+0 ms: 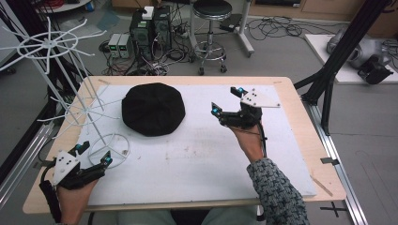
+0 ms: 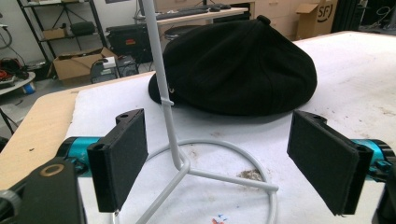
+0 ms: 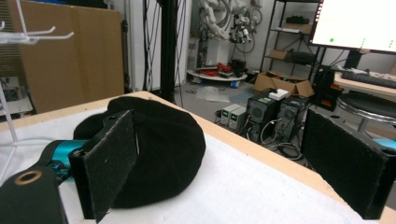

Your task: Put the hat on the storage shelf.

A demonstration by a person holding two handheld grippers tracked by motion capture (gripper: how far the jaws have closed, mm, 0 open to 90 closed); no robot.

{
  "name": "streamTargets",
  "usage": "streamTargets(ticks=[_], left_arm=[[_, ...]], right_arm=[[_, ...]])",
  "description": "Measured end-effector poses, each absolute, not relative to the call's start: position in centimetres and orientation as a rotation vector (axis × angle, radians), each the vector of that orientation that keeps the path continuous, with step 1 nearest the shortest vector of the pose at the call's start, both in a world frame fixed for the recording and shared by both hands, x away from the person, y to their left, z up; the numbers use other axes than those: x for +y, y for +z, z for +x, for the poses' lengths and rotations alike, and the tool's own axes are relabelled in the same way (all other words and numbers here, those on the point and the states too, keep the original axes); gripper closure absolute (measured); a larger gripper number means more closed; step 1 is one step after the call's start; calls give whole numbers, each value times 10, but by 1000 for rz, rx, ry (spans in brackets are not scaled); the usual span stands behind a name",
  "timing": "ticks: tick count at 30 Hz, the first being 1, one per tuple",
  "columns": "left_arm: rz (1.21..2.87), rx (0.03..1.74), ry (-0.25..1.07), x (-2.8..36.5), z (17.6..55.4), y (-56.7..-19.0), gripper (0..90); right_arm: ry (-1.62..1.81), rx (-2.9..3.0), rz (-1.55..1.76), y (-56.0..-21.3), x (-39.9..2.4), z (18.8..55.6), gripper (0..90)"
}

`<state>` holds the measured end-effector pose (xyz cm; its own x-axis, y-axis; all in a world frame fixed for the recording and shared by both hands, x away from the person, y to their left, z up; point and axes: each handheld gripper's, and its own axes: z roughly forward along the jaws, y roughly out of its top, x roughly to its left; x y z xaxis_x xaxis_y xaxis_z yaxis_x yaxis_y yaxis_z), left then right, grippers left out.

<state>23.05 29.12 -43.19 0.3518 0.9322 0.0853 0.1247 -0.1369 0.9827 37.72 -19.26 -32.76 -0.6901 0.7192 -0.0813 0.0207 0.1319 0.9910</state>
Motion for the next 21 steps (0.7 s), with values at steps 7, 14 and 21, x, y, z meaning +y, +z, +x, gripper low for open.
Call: streamTargets(ticks=[7, 14, 21], left_arm=[[1547, 989, 948, 292, 231, -432, 201], [1550, 990, 946, 292, 231, -432, 202], [1545, 987, 946, 292, 232, -433, 202]], right_arm=[[1614, 1850, 677, -305, -186, 392, 103], [1645, 1832, 612, -267, -174, 410, 105], [1734, 1767, 549, -223, -156, 427, 105]])
